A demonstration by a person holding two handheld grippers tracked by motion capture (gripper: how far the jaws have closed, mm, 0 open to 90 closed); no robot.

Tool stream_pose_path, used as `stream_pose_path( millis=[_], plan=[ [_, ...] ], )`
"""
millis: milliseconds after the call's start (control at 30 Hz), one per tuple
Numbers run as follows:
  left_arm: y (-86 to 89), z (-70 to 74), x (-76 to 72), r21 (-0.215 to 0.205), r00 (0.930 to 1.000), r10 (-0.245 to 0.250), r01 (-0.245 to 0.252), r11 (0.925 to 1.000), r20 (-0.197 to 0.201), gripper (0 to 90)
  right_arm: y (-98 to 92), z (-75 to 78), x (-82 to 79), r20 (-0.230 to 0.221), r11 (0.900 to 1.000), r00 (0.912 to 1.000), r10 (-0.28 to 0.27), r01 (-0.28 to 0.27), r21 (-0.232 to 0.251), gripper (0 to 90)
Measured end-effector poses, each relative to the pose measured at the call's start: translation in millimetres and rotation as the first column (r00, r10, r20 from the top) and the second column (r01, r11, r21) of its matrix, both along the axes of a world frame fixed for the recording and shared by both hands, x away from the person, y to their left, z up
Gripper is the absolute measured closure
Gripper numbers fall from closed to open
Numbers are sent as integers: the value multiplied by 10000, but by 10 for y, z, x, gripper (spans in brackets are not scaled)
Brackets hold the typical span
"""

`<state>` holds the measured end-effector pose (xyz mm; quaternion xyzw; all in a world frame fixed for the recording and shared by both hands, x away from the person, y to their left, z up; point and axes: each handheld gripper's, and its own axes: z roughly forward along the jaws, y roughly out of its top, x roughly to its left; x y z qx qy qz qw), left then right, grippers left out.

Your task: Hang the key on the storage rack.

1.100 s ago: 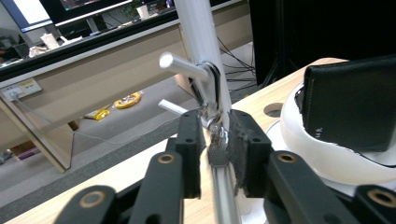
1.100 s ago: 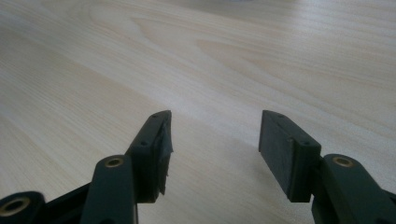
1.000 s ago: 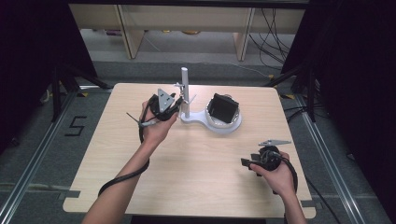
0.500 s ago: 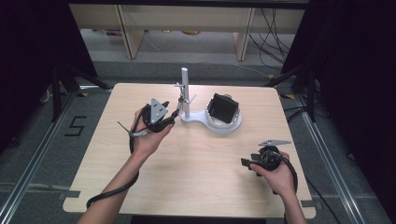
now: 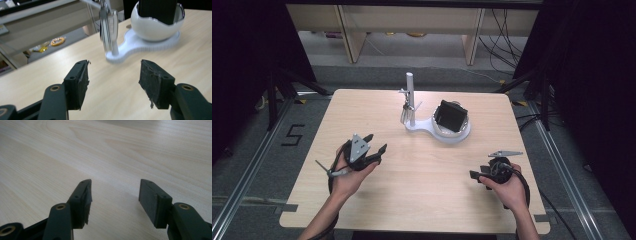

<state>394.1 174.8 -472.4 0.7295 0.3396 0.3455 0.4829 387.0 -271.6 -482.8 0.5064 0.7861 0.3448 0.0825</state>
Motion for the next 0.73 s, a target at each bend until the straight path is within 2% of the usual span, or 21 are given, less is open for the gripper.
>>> stream_pose_path(
  millis=[100, 133, 200, 233, 267, 300, 333, 400, 433, 467, 500, 567, 633, 667, 700, 733],
  plan=[
    [86, -167, -129, -228, 9998, 172, -175, 9996, -139, 394, 3, -18, 13, -55, 10000, 9999, 98, -98, 16, 448],
    [107, -220, -168, -295, 9996, 226, -231, 9993, -162, 394, 16, -20, 7, -87, 9999, 9999, -63, 62, -90, 448],
    [139, -313, -238, -483, 9991, 387, -395, 9980, -175, 395, 19, -27, 7, -13, 9999, 9999, 149, -149, 22, 448],
    [150, -347, -265, -594, 9986, 474, -488, 9970, -250, 395, 31, -21, -2, -216, 9999, 9997, 72, -70, 79, 448],
    [160, -370, -284, -668, 9983, 526, -541, 9963, -235, 395, 32, -20, -3, -133, 10000, 9999, 45, -46, -71, 448],
    [165, -383, -297, -744, 9983, 530, -545, 9957, -226, 395, 30, -29, 5, -7, 9999, 9999, 155, -155, -76, 448],
    [166, -392, -317, -806, 9979, 617, -632, 9947, -205, 395, 55, -24, -14, -478, 9996, 9989, -6, 19, 269, 448],
    [166, -412, -352, -975, 9975, 688, -699, 9928, -149, 394, 62, -30, -20, -266, 9998, 9995, -161, 165, 128, 448],
    [166, -422, -360, -1044, 9977, 672, -680, 9922, -114, 394, 63, -42, -20, -134, 9996, 9998, -158, 161, 223, 448],
    [167, -429, -369, -1066, 9977, 663, -673, 9920, -128, 395, 41, -39, -9, -211, 10000, 9998, -60, 59, -10, 448],
    [172, -432, -374, -1003, 9976, 672, -684, 9926, -159, 394, 31, -33, -6, -405, 9997, 9990, 178, -171, 183, 448],
    [176, -442, -368, -1095, 9976, 687, -697, 9915, -129, 394, 42, -49, -5, -230, 9999, 9997, -35, 38, 118, 448],
    [178, -453, -359, -1285, 9977, 649, -666, 9895, -174, 392, 32, -47, -6, -300, 10000, 9995, -4, 4, -14, 448],
    [177, -457, -361, -1274, 9976, 647, -672, 9896, -232, 389, 31, -38, -15, -519, 9999, 9985, -147, 144, -48, 448],
    [177, -460, -364, -1191, 9975, 642, -674, 9906, -312, 385, 19, -35, -13, -556, 10000, 9985, -1, 5, 73, 449],
    [177, -467, -363, -1202, 9975, 618, -655, 9906, -348, 382, 2, -54, 9, -166, 9994, 9994, 301, -298, 179, 448]
  ],
)
